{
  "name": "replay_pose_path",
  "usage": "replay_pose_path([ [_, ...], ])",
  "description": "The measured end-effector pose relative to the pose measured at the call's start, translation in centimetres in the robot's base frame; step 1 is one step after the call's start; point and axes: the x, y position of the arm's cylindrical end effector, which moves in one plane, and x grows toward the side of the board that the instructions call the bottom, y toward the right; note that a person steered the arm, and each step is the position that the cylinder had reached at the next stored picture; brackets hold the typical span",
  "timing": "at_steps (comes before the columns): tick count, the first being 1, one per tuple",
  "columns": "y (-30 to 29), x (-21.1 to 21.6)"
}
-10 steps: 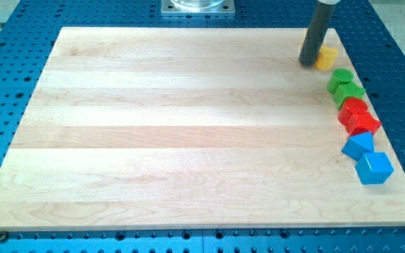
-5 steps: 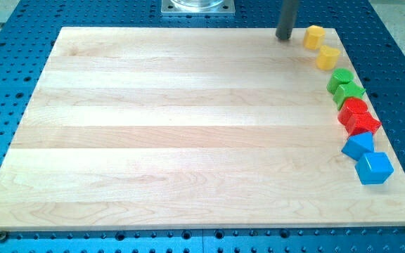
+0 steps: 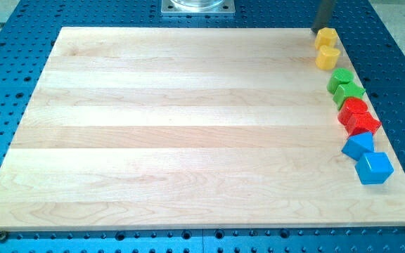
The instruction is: Place the yellow blocks at the top of the green circle
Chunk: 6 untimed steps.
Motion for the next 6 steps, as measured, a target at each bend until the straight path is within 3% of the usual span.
replay_pose_path([
  [4, 0.0, 5.7],
  [6, -2.9, 4.8],
])
